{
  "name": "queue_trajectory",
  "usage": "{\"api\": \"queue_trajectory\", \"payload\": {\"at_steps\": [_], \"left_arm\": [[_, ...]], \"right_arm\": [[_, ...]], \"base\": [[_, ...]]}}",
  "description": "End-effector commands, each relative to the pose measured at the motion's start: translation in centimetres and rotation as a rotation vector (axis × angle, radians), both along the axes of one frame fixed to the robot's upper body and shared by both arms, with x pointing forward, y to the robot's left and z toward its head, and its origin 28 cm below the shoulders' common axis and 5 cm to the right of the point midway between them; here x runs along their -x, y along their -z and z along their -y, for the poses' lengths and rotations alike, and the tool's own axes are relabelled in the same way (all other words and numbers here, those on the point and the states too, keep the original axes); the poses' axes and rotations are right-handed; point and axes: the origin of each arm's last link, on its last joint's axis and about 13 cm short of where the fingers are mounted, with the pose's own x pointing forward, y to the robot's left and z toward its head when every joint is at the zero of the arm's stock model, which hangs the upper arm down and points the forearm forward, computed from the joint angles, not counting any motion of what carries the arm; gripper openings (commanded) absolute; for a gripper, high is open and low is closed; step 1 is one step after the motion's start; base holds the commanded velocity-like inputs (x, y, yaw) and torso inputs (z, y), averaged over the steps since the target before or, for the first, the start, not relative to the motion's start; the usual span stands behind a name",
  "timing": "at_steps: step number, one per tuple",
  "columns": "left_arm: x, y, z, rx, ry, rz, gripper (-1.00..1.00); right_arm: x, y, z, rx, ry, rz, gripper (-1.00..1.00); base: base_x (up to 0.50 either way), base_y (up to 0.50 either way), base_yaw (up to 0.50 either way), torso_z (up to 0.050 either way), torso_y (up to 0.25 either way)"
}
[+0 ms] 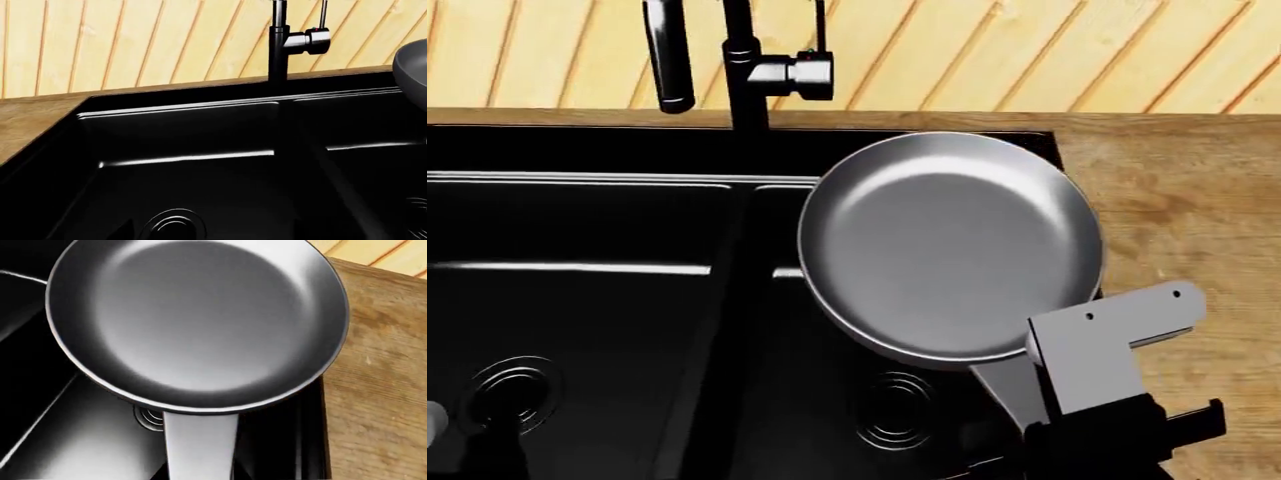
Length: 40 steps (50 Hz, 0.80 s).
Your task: Pick the pan and sponge and place them into the sink. Then turn on the water.
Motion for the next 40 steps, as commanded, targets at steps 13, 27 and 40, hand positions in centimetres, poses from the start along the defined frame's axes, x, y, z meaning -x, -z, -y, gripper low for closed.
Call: {"api": "queue_trajectory", "payload": {"at_steps": [13, 27, 40], "left_arm": [[-0.3, 0.0, 0.3, 0.002, 0.000, 0.003, 1.00], [-0.1, 0.0, -0.5, -0.003, 0.009, -0.001, 1.00], [-0.1, -0.2, -0.2, -0.004, 0.006, 0.004, 1.00]], "right_arm": [[-0.1, -0.3, 0.4, 0.002, 0.026, 0.054, -1.00], [0.3, 0.0, 0.6, 0.005, 0.031, 0.040, -1.00], [0.5, 0.1, 0.8, 0.001, 0.041, 0.044, -1.00]], "base": [[0.00, 0.50, 0.00, 0.001, 0.002], [0.00, 0.50, 0.00, 0.001, 0.001], [0.00, 0.50, 0.00, 0.000, 0.002]]}}
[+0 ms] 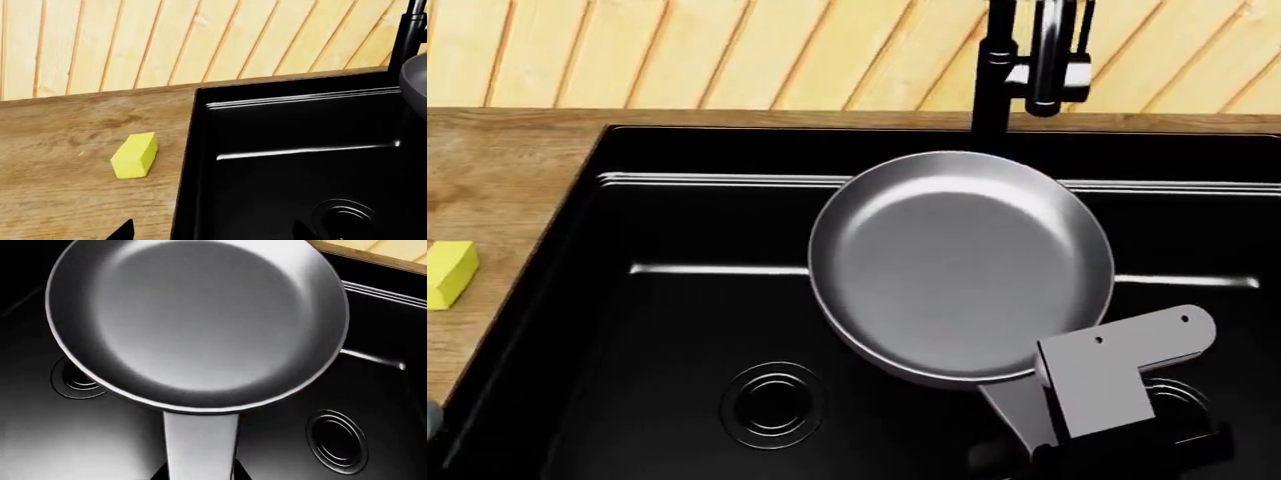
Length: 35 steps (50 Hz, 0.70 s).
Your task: Pick the pan and sponge and place them into the sink. Then turn on the water.
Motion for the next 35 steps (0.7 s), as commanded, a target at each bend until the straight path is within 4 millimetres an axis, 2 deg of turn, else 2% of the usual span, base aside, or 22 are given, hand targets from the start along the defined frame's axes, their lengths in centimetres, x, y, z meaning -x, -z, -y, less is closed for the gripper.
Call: {"api": "queue_trajectory", "payload": {"at_steps": [1, 10, 17, 35], "left_arm": [[0.1, 0.0, 0.0, -0.002, 0.000, 0.002, 1.00], [-0.2, 0.0, 0.6, 0.000, -0.001, 0.000, 1.00], [-0.2, 0.1, 0.8, -0.004, 0.001, -0.001, 1.00], [-0.2, 0.3, 0.7, -0.008, 0.000, -0.001, 1.00]], "right_arm": [[-0.1, -0.8, 0.5, 0.001, 0.026, 0.061, -1.00], [-0.2, -0.7, 0.6, 0.003, 0.019, 0.068, -1.00], [-0.3, -0.5, 0.6, 0.002, 0.011, 0.075, -1.00], [-0.4, -0.3, 0.5, 0.012, 0.008, 0.074, -1.00]], "base": [[0.00, 0.50, 0.00, 0.010, 0.000], [0.05, 0.49, 0.00, 0.000, 0.002], [0.14, 0.28, 0.00, 0.000, 0.001], [0.18, 0.16, 0.00, 0.001, 0.003]]}}
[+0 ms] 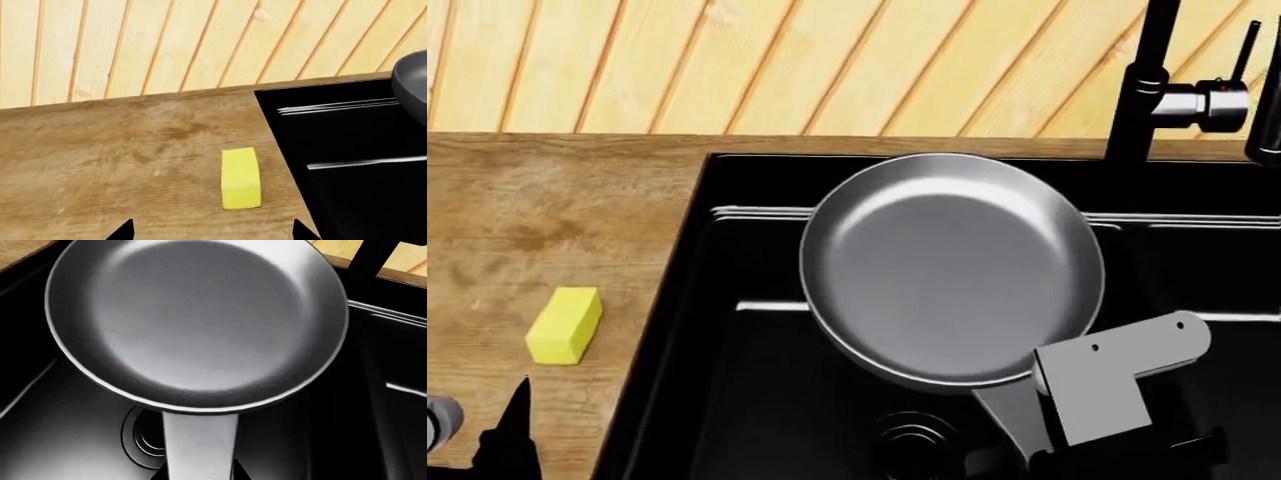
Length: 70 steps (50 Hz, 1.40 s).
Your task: Pick the pan and sponge and place them into the sink. Then turn on the water.
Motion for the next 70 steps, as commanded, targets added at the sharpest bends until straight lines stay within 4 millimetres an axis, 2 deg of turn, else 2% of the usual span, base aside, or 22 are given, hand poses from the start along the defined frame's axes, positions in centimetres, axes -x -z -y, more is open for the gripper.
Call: {"api": "queue_trajectory", "payload": {"at_steps": [1, 19, 26, 33, 34, 35, 36, 37, 41, 46, 49, 59, 70], "left_arm": [[0.2, 0.0, -0.3, -0.002, 0.002, -0.001, 1.00], [0.2, 0.0, -0.5, -0.007, 0.007, -0.003, 1.00], [0.3, -0.1, -1.0, -0.007, 0.008, -0.005, 1.00], [0.2, 0.1, -0.7, -0.005, 0.005, -0.009, 1.00], [0.2, 0.2, -0.5, -0.005, 0.006, -0.010, 1.00], [-0.5, 0.3, 0.6, -0.006, 0.007, -0.011, 1.00], [-0.5, 0.4, 0.7, -0.006, 0.007, -0.012, 1.00], [0.3, 0.3, -0.6, -0.005, 0.006, -0.013, 1.00], [0.4, 0.3, -0.4, -0.002, 0.008, -0.012, 1.00], [0.5, 0.2, -0.8, -0.003, 0.004, -0.010, 1.00], [0.0, 0.3, 0.0, -0.006, 0.004, -0.012, 1.00], [0.0, 0.2, 0.1, -0.010, 0.000, -0.011, 1.00], [0.4, 0.2, -0.4, -0.009, 0.000, -0.010, 1.00]], "right_arm": [[-0.4, -0.8, 0.4, 0.021, 0.027, 0.063, -1.00], [-0.4, -0.7, 0.4, 0.016, -0.008, 0.034, -1.00], [-0.9, -0.9, -0.1, 0.042, -0.121, -0.026, -1.00], [-1.4, -0.6, -0.2, 0.153, -0.246, -0.064, -1.00], [-1.5, -0.6, -0.1, 0.158, -0.261, -0.063, -1.00], [-1.5, -0.7, -0.1, 0.154, -0.271, -0.069, -1.00], [-1.5, -0.7, -0.1, 0.152, -0.284, -0.075, -1.00], [-1.5, -0.6, 0.1, 0.156, -0.285, -0.083, -1.00], [-1.4, -0.6, 0.3, 0.165, -0.300, -0.102, -1.00], [-1.5, 0.1, 0.6, 0.173, -0.300, -0.134, -1.00], [-1.5, 0.4, 0.7, 0.170, -0.299, -0.141, -1.00], [-1.8, 2.7, 0.6, 0.163, -0.276, -0.179, -1.00], [-2.9, 3.4, 0.1, 0.181, -0.293, -0.194, -1.00]], "base": [[0.18, 0.06, 0.00, 0.000, 0.000], [0.08, 0.00, 0.00, 0.001, 0.002], [0.00, 0.00, 0.00, 0.000, 0.001], [0.00, 0.00, 0.00, 0.000, 0.002], [0.00, 0.00, 0.00, 0.000, 0.010], [0.00, 0.00, 0.00, 0.000, 0.000], [0.00, 0.00, 0.00, 0.000, 0.000], [0.00, 0.00, 0.00, 0.000, 0.000], [0.00, 0.00, 0.00, 0.003, 0.002], [0.00, 0.00, 0.00, 0.000, 0.002], [0.00, 0.00, 0.00, 0.000, 0.000], [0.00, 0.00, 0.00, 0.001, 0.002], [0.00, 0.00, 0.00, 0.000, 0.002]]}}
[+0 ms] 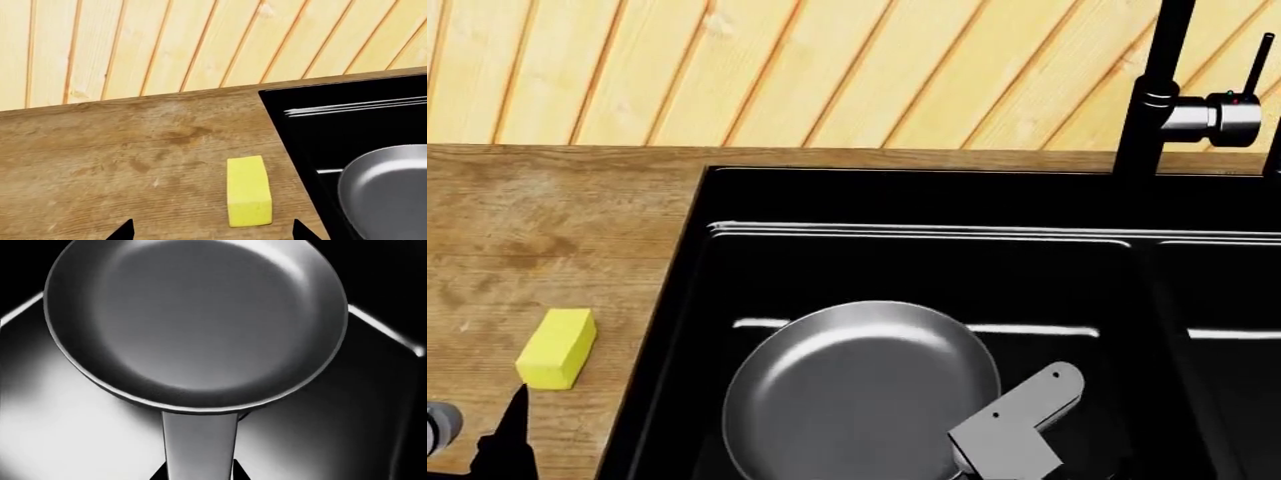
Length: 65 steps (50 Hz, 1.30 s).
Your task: Pick the pan and sponge and place them into the sink. Then turn on the water.
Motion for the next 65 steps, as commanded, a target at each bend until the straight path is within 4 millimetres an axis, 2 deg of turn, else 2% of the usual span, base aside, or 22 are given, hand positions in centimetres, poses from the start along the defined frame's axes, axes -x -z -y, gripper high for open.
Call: {"api": "queue_trajectory", "payload": {"at_steps": [1, 12, 16, 26, 34, 35, 44, 46, 61, 65], "left_arm": [[0.3, 0.0, -0.4, -0.001, 0.000, -0.001, 1.00], [0.0, -0.1, -0.3, -0.006, 0.000, -0.003, 1.00], [0.4, -0.4, -1.4, -0.003, -0.007, 0.004, 1.00], [0.7, -0.1, -1.7, -0.004, -0.003, -0.003, 1.00], [0.5, 0.1, -1.2, -0.005, -0.004, -0.005, 1.00], [0.5, 0.1, -1.2, -0.004, -0.004, -0.005, 1.00], [0.5, 0.0, -1.2, -0.005, -0.001, -0.005, 1.00], [0.0, 0.0, -0.5, -0.004, 0.001, -0.004, 1.00], [-0.5, -0.1, 0.2, -0.007, 0.006, 0.000, 1.00], [-0.2, -0.1, -0.6, -0.024, 0.010, -0.001, 1.00]], "right_arm": [[-1.4, 0.0, -0.1, 0.026, -0.004, 0.046, -1.00], [-2.4, 1.2, -0.1, 0.035, -0.011, 0.012, -1.00], [-2.8, 2.3, -0.4, 0.038, -0.016, -0.007, -1.00], [-3.2, 4.1, -0.7, 0.040, -0.020, -0.049, -1.00], [-3.1, 3.7, -0.6, 0.046, -0.004, -0.054, -1.00], [-3.1, 3.6, -0.6, 0.044, -0.004, -0.053, 1.00], [-2.6, 2.4, -0.7, 0.032, 0.008, -0.036, 1.00], [-2.5, 1.9, -0.7, 0.021, 0.000, -0.034, 1.00], [-1.2, -2.2, -0.5, -0.076, 0.013, -0.007, 1.00], [-0.4, -4.3, 0.2, -0.108, 0.028, 0.075, 1.00]], "base": [[0.00, 0.00, 0.00, 0.000, 0.000], [0.00, 0.00, 0.00, 0.000, 0.001], [0.00, 0.00, 0.00, 0.000, 0.000], [0.00, 0.00, 0.00, 0.001, 0.000], [0.00, 0.00, 0.00, 0.000, 0.001], [0.00, 0.00, 0.00, 0.000, 0.000], [0.00, 0.00, 0.00, 0.000, 0.000], [0.00, 0.00, 0.00, 0.000, 0.000], [0.00, 0.00, 0.00, 0.000, 0.000], [0.00, 0.00, 0.00, 0.000, 0.000]]}}
